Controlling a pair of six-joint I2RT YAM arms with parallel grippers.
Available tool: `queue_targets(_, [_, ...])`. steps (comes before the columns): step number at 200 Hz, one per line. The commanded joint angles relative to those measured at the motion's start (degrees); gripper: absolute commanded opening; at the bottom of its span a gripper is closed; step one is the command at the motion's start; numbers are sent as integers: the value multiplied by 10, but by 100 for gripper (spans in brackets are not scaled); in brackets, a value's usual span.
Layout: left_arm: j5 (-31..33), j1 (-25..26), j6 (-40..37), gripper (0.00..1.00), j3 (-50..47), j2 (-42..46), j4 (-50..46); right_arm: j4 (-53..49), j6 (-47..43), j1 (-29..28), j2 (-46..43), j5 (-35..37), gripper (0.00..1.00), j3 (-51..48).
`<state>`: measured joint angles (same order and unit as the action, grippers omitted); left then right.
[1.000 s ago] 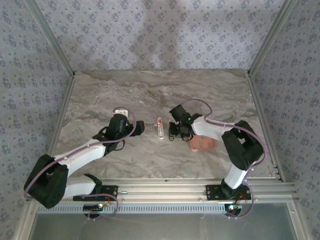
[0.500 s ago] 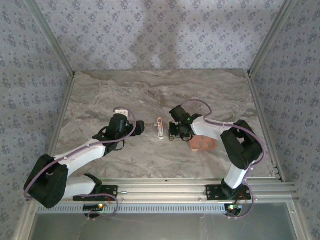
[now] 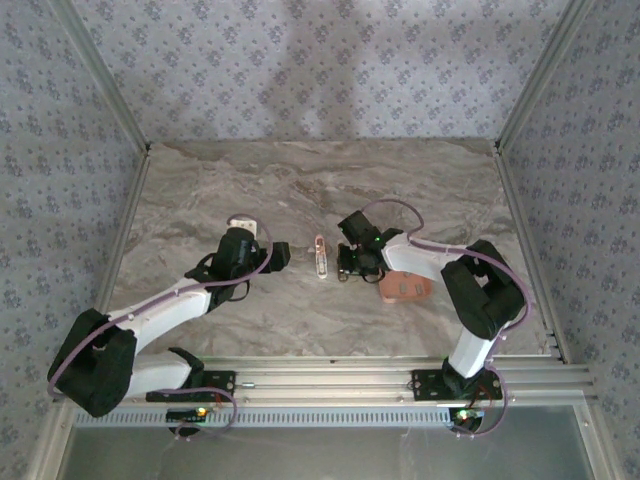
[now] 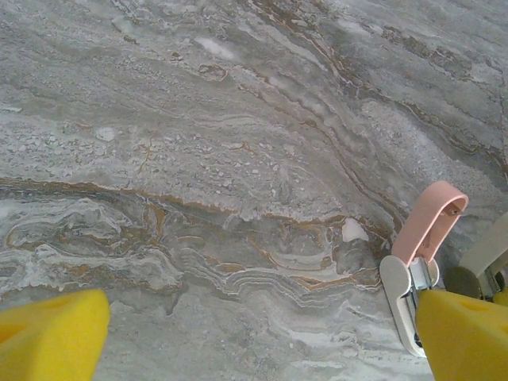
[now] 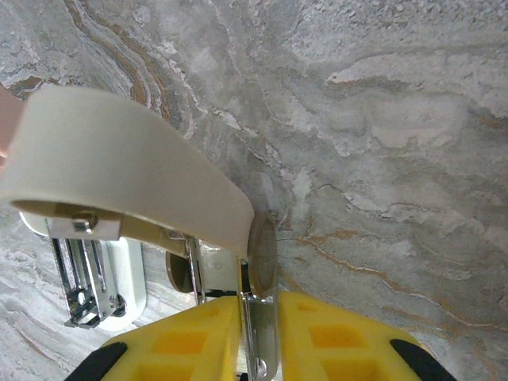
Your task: Load the staples into the stapler
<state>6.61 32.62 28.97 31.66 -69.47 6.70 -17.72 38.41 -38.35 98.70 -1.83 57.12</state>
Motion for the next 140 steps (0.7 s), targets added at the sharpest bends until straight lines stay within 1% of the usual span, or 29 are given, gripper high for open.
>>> queue_targets(1, [-12,-2,-2,98,-10,20,15,-9,12,-4,2,20,20,-15])
queue_targets(140, [-25,-2,-12,98,3,2,19,-8,18,-11,-11,35,23,-13])
